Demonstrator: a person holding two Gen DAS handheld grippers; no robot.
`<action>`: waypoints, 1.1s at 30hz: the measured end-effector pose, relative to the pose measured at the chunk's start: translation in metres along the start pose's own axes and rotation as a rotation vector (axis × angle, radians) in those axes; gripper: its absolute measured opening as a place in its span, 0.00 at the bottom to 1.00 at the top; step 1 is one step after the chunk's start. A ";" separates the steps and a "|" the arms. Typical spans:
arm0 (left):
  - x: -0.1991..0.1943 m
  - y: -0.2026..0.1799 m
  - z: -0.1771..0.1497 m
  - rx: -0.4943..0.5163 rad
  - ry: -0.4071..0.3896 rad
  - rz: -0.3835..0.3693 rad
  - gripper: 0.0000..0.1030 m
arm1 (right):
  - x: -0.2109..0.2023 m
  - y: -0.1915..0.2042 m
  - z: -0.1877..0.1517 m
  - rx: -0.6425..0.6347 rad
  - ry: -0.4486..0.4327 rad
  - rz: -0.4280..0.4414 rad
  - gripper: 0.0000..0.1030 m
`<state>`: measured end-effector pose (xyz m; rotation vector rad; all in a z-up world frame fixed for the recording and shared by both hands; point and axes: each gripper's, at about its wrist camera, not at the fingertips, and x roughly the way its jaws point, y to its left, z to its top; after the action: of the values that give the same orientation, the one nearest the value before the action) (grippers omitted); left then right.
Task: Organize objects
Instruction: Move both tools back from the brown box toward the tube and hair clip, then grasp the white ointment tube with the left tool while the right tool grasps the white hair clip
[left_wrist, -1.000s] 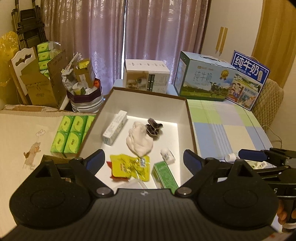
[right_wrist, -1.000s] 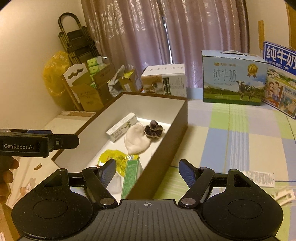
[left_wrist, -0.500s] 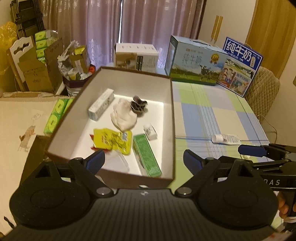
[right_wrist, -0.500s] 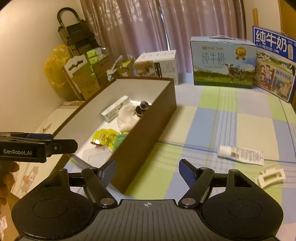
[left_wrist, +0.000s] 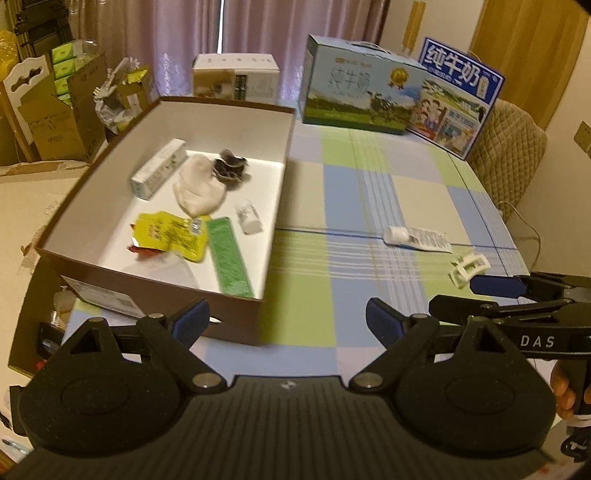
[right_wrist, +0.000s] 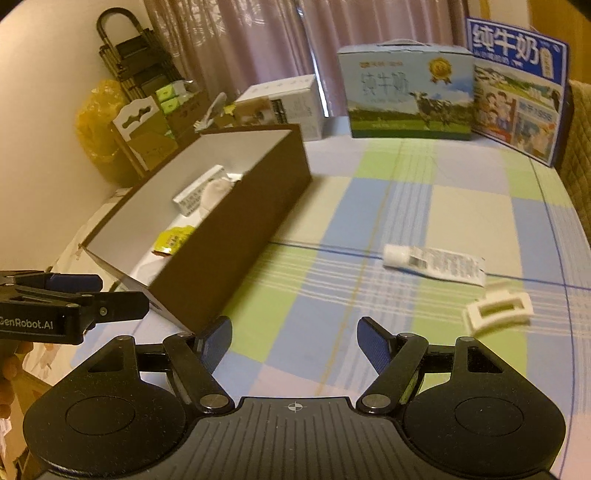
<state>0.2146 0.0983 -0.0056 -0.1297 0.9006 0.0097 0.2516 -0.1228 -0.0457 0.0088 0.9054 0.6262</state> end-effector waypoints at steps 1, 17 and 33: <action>0.001 -0.005 -0.001 0.003 0.002 -0.003 0.87 | -0.002 -0.004 -0.002 0.006 0.000 -0.003 0.70; 0.035 -0.082 -0.005 0.096 0.057 -0.087 0.87 | -0.029 -0.081 -0.031 0.158 0.020 -0.118 0.70; 0.103 -0.137 0.006 0.237 0.085 -0.137 0.87 | -0.027 -0.140 -0.044 0.273 0.015 -0.224 0.70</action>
<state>0.2923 -0.0420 -0.0676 0.0294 0.9688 -0.2311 0.2776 -0.2628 -0.0899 0.1457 0.9851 0.2916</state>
